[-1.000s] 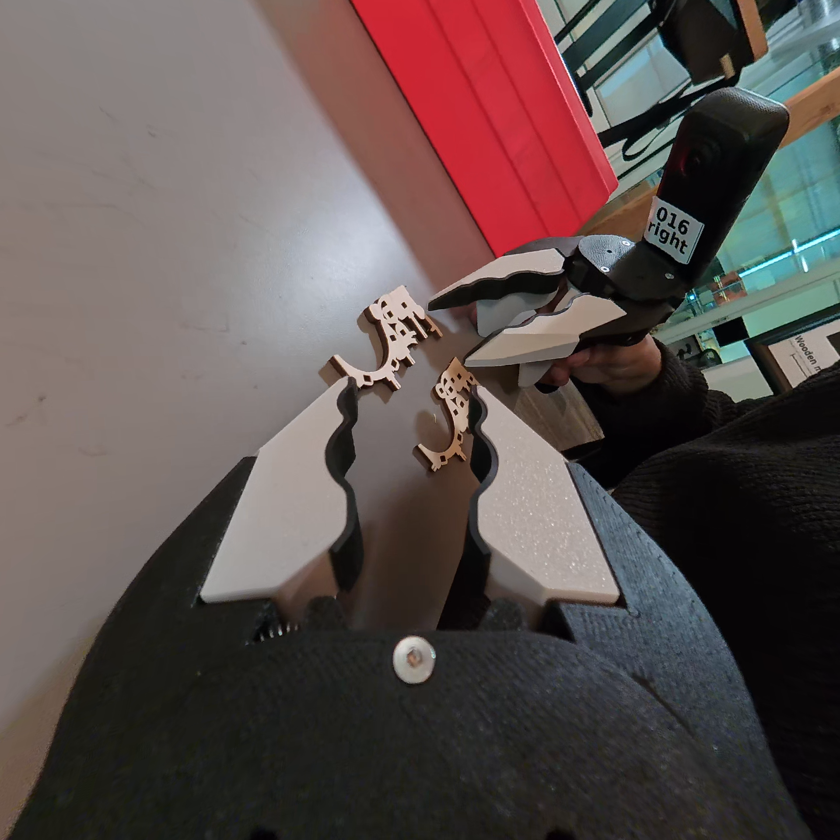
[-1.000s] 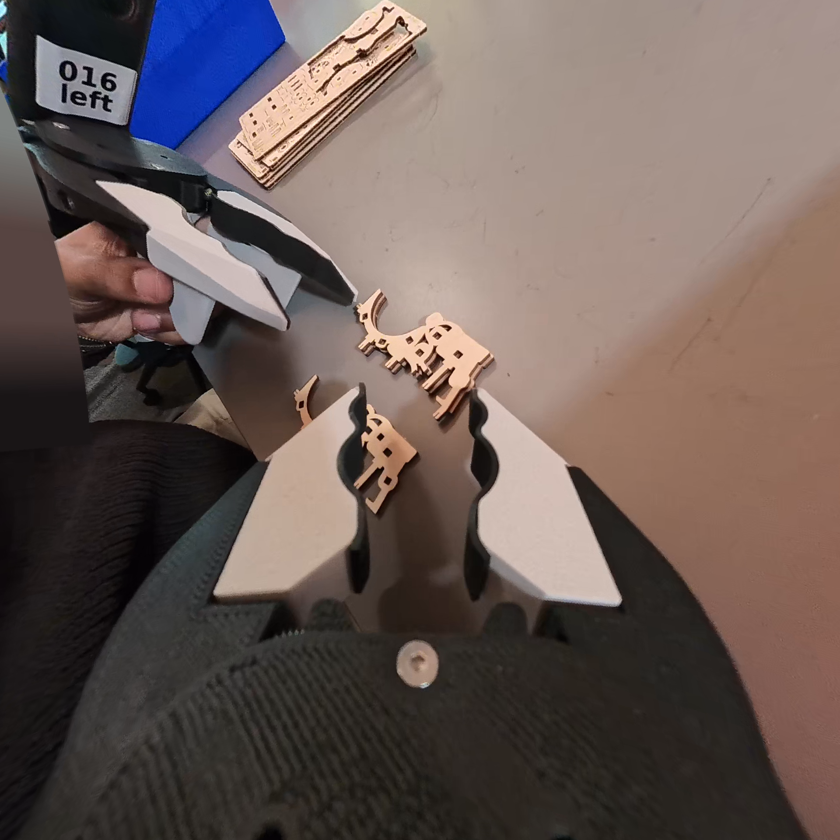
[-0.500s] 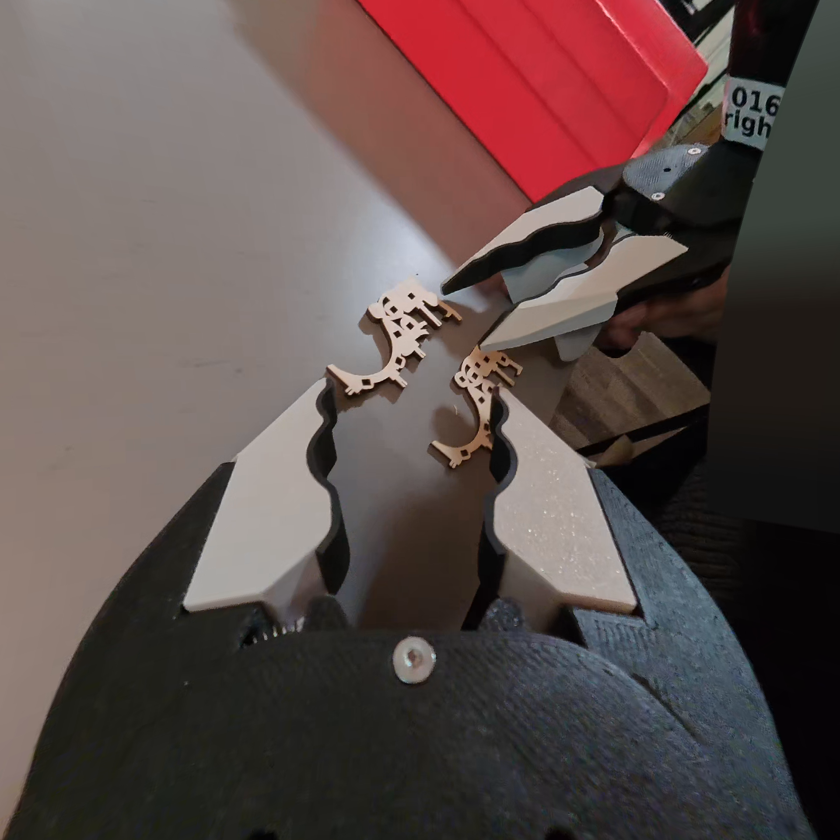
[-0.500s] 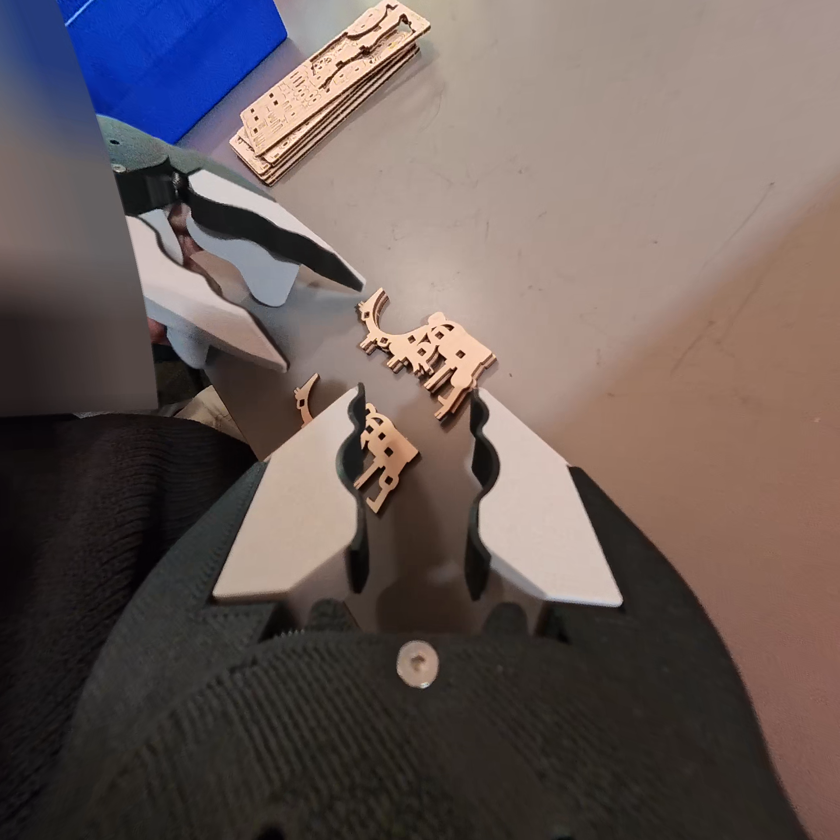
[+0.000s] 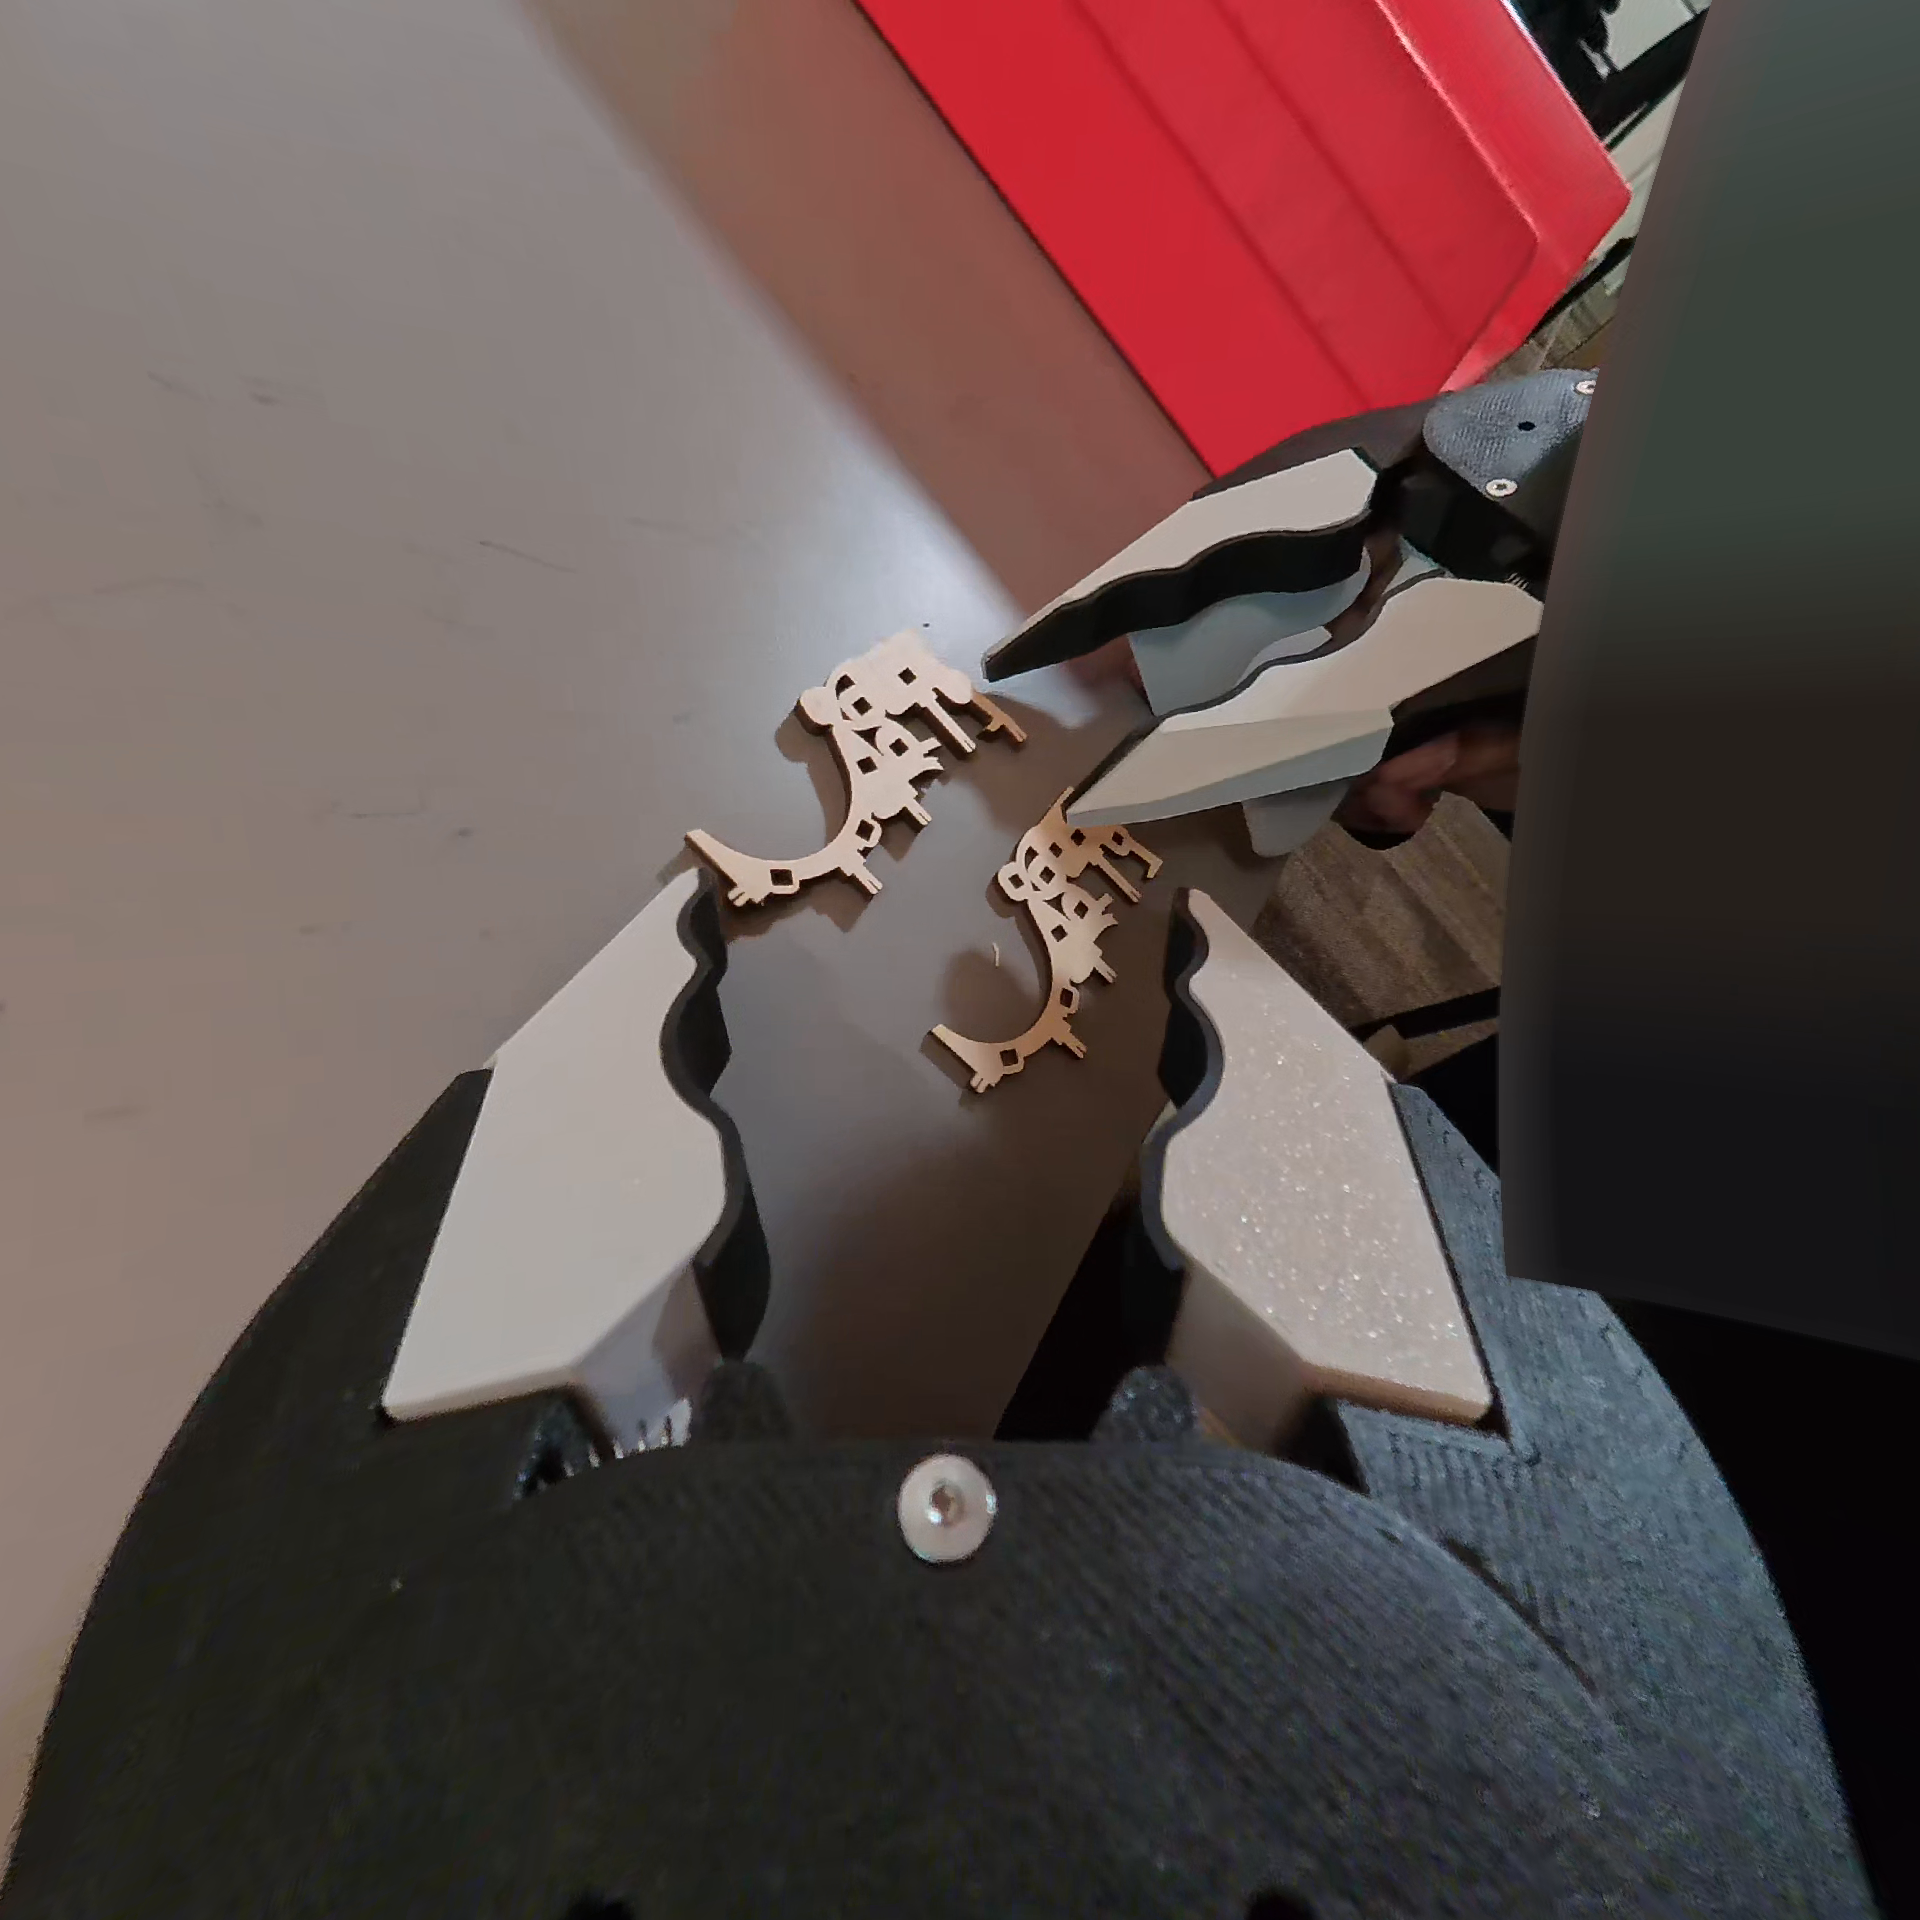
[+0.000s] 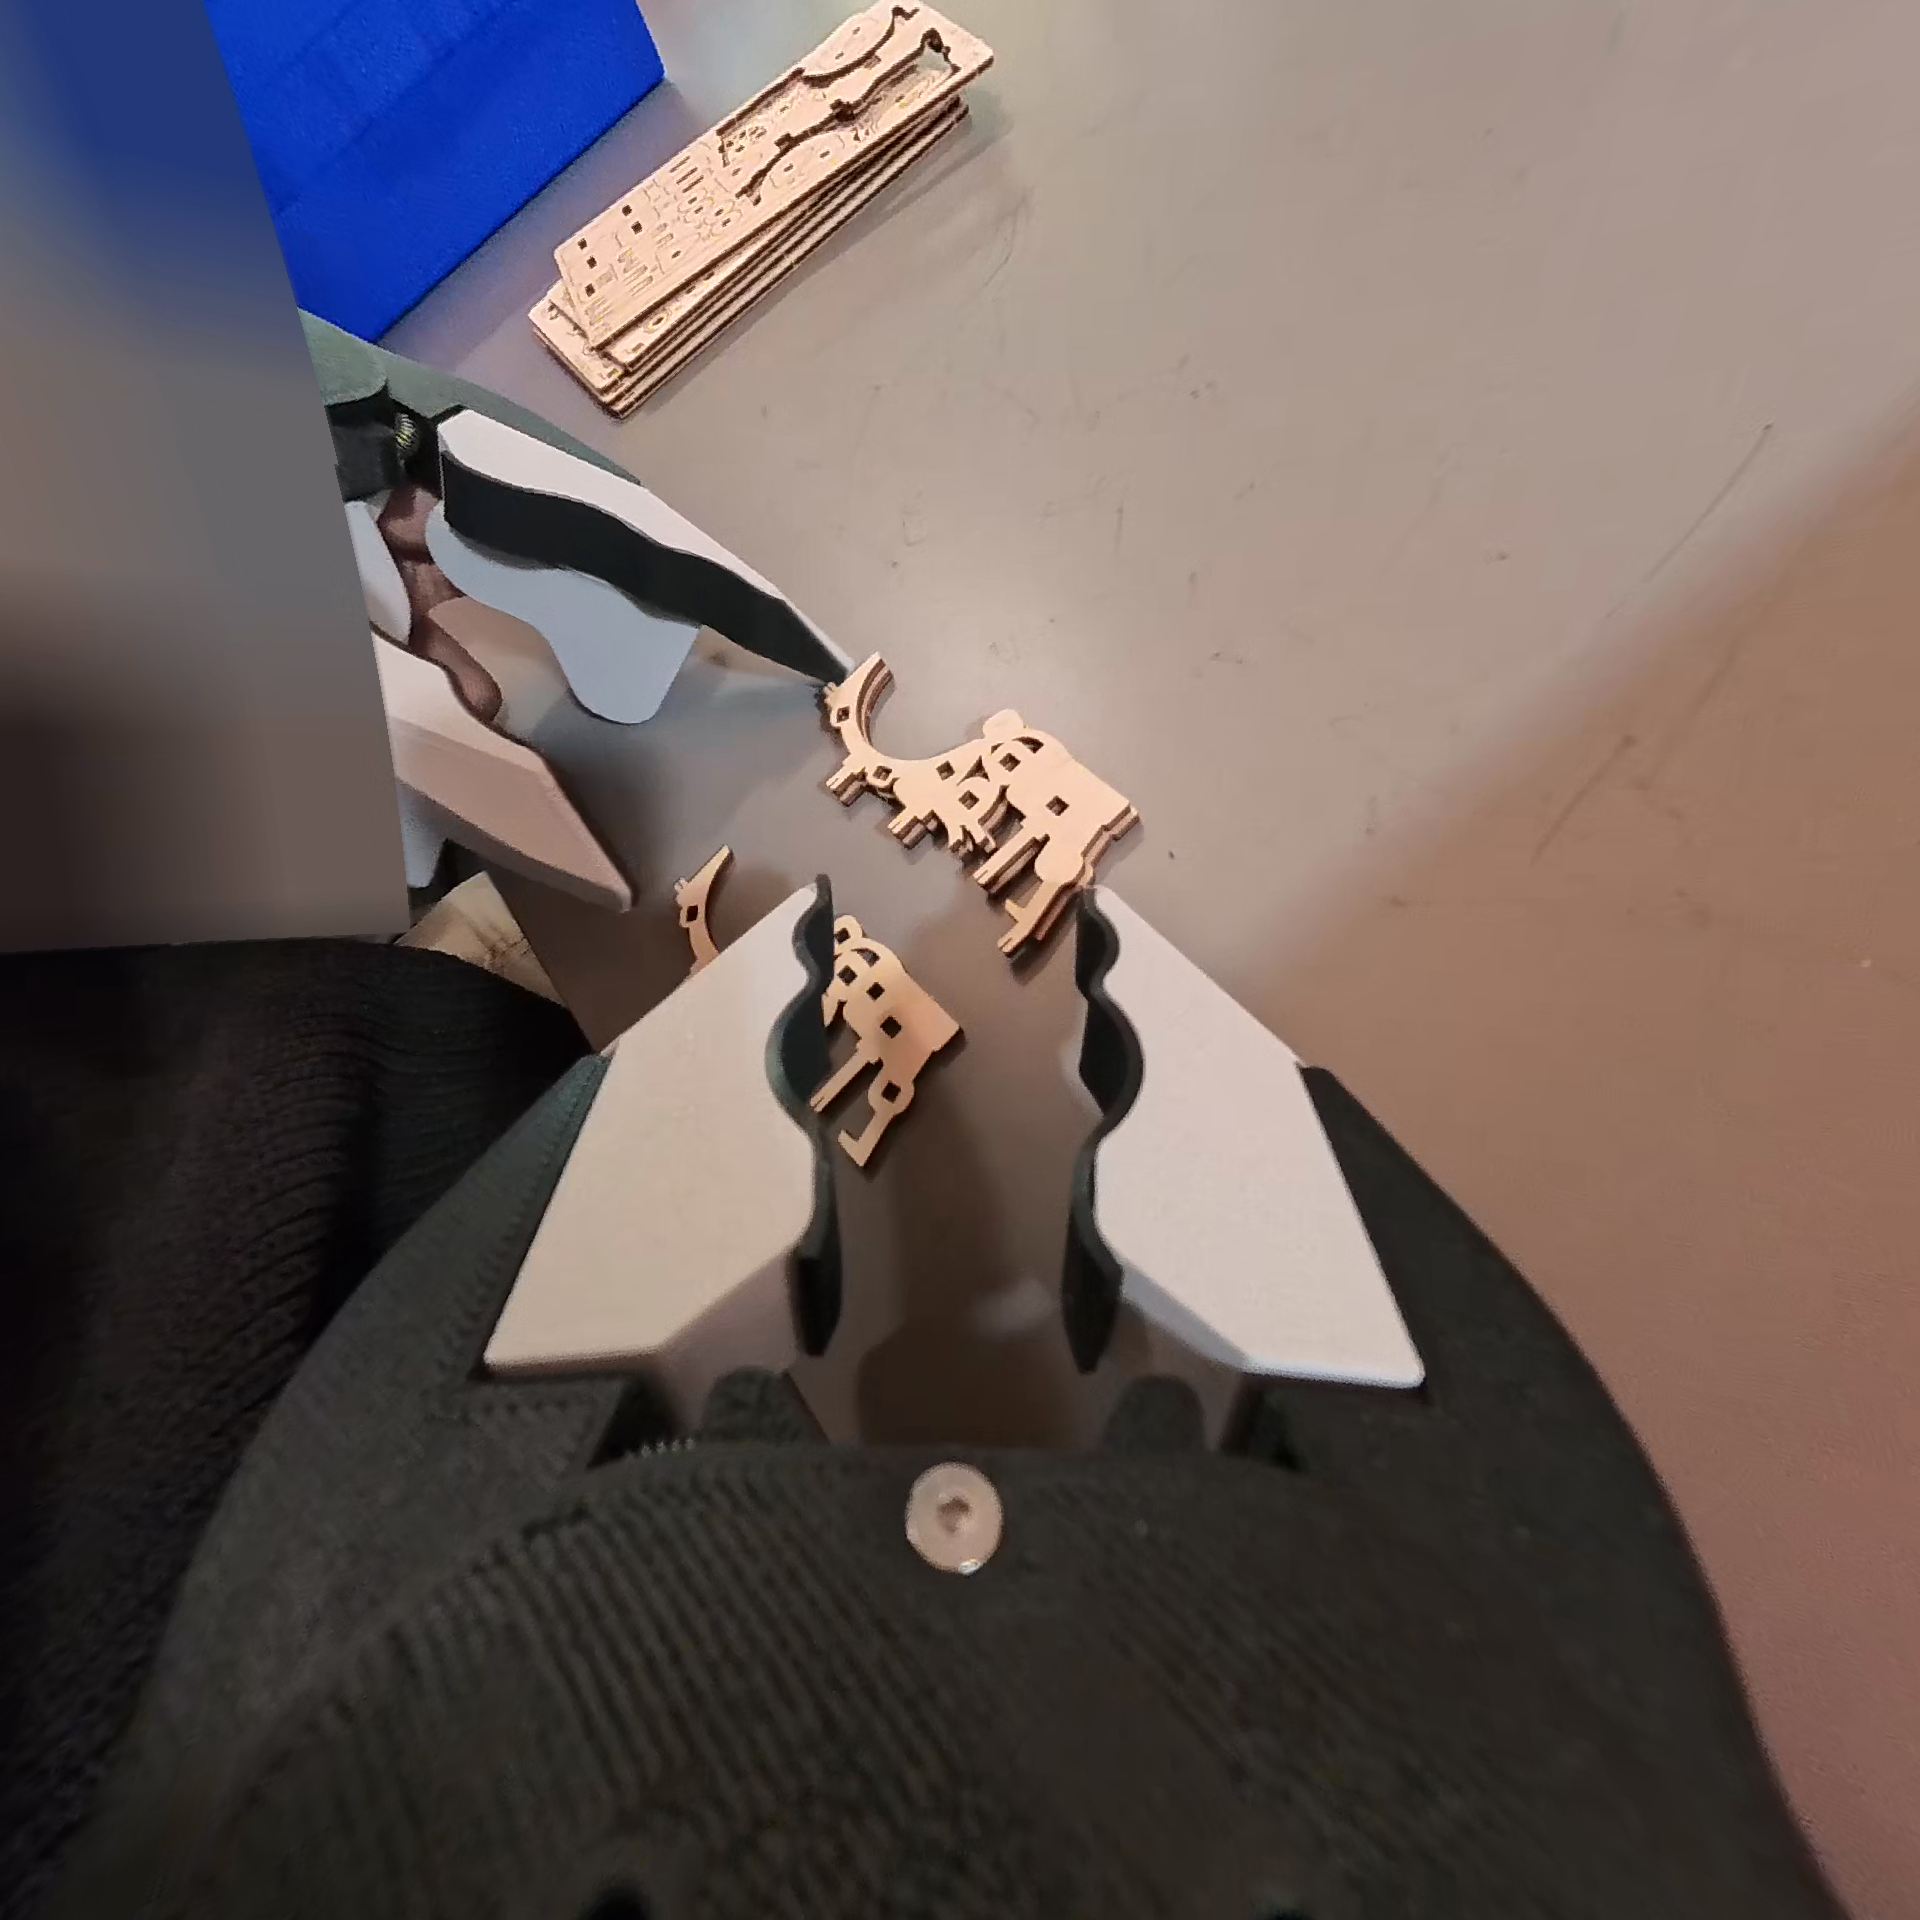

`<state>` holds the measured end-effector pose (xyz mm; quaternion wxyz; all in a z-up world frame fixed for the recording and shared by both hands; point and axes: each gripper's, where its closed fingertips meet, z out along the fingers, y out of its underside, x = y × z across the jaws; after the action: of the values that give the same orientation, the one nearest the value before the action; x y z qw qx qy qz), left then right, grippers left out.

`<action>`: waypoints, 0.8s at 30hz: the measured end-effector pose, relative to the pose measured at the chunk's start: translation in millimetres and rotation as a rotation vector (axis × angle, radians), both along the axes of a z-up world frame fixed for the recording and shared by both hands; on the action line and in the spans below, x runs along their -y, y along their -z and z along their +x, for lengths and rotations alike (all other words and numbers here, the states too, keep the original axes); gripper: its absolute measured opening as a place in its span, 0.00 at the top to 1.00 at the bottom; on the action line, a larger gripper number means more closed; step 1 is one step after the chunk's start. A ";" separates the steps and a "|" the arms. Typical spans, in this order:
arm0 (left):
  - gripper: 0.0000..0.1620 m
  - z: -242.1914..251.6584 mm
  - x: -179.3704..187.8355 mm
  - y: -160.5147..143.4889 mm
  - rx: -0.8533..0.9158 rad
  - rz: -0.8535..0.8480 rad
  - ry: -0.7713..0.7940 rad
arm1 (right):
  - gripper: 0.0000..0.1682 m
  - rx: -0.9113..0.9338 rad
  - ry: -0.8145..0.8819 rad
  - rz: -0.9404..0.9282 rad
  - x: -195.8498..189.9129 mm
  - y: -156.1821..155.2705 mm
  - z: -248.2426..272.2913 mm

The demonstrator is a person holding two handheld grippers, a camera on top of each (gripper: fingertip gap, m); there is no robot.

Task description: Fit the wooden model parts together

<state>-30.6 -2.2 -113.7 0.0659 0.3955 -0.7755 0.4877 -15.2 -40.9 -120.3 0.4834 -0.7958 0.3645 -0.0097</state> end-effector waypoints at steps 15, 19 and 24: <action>0.48 -2.6 3.8 -1.9 -0.007 -0.027 0.012 | 0.73 -0.006 0.000 0.006 0.3 -0.4 0.4; 0.48 -3.1 4.2 -2.0 -0.009 -0.033 0.014 | 0.73 -0.006 0.000 0.006 0.3 -0.3 0.5; 0.48 -3.2 4.2 -1.6 -0.008 -0.031 0.014 | 0.73 0.004 0.004 -0.019 1.5 1.1 2.0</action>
<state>-33.8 -6.5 -112.1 0.0786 0.3908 -0.7702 0.4978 -13.2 -42.5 -121.4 0.4765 -0.7996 0.3653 -0.0158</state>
